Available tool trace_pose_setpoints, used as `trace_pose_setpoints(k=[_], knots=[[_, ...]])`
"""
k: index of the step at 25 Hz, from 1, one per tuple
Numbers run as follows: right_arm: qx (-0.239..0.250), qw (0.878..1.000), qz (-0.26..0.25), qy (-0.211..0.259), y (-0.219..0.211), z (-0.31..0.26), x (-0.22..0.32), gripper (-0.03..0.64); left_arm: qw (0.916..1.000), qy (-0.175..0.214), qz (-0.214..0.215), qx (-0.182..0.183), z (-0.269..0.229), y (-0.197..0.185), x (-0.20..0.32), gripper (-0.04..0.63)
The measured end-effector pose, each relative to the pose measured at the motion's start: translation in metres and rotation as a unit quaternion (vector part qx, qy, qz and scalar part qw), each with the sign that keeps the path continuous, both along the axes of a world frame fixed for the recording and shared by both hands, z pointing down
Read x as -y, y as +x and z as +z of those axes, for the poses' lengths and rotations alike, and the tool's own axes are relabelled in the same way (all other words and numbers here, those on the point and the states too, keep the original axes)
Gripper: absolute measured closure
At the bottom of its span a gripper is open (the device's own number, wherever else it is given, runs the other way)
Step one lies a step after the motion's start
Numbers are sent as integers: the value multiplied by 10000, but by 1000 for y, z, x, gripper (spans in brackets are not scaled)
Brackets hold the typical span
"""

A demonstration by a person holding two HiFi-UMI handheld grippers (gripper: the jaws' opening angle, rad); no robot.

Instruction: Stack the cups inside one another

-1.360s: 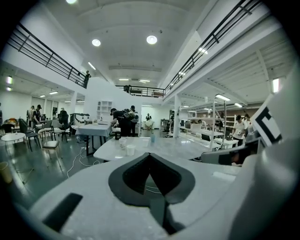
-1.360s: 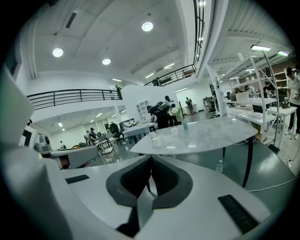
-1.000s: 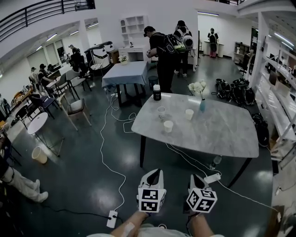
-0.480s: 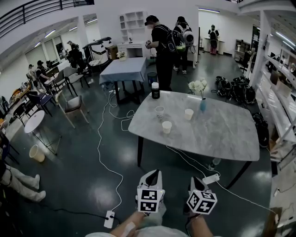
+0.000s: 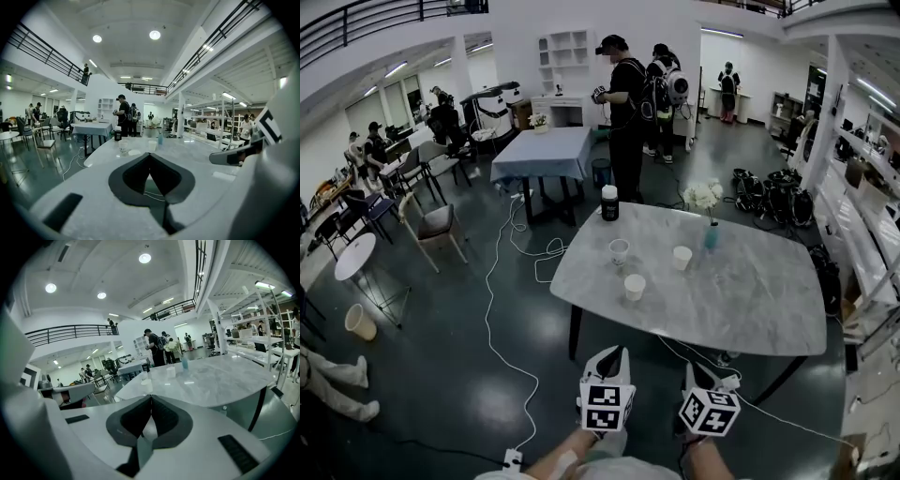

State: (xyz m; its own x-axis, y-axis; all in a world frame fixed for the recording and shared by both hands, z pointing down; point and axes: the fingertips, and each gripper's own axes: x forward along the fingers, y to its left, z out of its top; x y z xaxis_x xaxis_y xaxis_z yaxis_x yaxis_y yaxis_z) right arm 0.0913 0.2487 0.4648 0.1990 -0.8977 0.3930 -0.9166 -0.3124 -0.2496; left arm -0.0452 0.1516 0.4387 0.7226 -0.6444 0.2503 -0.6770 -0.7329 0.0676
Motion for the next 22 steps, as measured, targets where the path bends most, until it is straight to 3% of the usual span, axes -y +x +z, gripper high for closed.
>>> trace_pose_setpoints(k=[22], knots=[[-12,9997,-189,-165,53,-6,189,609,9994,-302,-134,51,8,51,181,600]])
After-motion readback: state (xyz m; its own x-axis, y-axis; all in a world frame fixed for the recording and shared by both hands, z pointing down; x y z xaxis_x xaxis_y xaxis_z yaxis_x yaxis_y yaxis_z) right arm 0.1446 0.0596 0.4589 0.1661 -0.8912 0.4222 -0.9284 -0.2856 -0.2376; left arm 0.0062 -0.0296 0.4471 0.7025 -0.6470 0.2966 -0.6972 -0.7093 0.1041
